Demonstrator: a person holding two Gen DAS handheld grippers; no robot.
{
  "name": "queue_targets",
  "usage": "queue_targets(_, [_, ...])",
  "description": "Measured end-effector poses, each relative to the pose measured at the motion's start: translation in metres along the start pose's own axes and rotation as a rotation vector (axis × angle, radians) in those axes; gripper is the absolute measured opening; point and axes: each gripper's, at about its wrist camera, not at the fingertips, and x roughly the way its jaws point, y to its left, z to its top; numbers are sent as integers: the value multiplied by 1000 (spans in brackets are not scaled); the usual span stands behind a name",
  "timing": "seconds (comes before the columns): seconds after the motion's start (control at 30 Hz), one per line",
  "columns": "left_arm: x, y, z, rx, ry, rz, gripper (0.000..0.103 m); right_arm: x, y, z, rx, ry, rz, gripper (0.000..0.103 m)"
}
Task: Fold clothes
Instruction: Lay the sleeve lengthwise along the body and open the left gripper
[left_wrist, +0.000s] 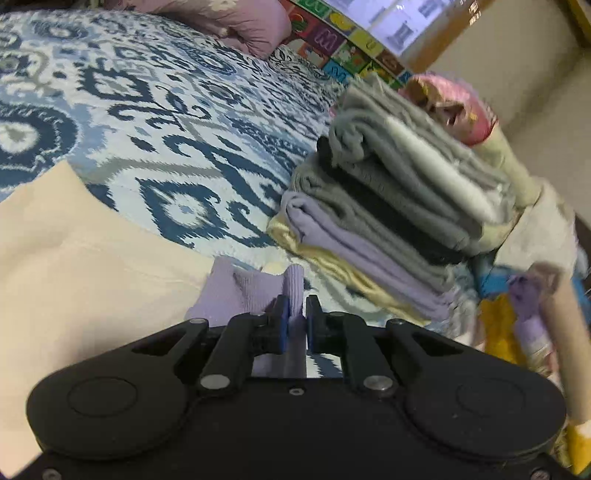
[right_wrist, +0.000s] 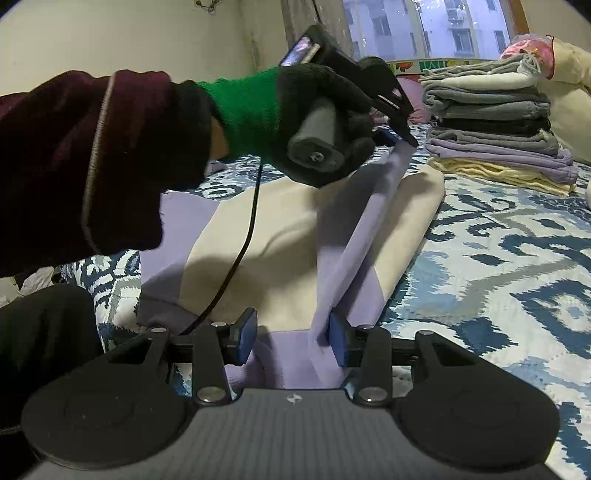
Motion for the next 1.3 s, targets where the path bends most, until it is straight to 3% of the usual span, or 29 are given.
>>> queue_targets(0.3, [26, -24, -13, 152, 12, 76, 7, 0, -3, -2, 18, 4, 6, 43])
queue_targets(0.4, [36, -33, -16, 240, 33, 140, 10, 0, -1, -2, 7, 7, 4, 43])
queue_targets(0.5, [38, -34, -12, 273, 67, 91, 46, -2, -5, -1, 37, 8, 17, 43])
queue_targets(0.6, [16, -24, 0, 239, 10, 30, 46, -4, -10, 0, 68, 7, 25, 43])
queue_targets(0.7, [0, -13, 8, 277, -38, 66, 43, -8, -10, 0, 72, 7, 21, 43])
queue_targets(0.73, [-2, -10, 8, 302, -40, 72, 37, -9, -10, 0, 71, 8, 20, 43])
queue_targets(0.87, [1, -22, -7, 490, -13, 76, 18, -11, -10, -2, 78, 18, 25, 43])
queue_targets(1.0, [24, -37, -26, 664, 22, 108, 16, -13, -10, -4, 85, 27, 29, 35])
queue_targets(1.13, [51, -37, -44, 789, 69, 175, 16, -15, -8, -5, 76, 42, 36, 34])
queue_targets(1.3, [20, -30, -33, 738, 43, 128, 17, -25, 1, -7, 30, 65, 44, 34])
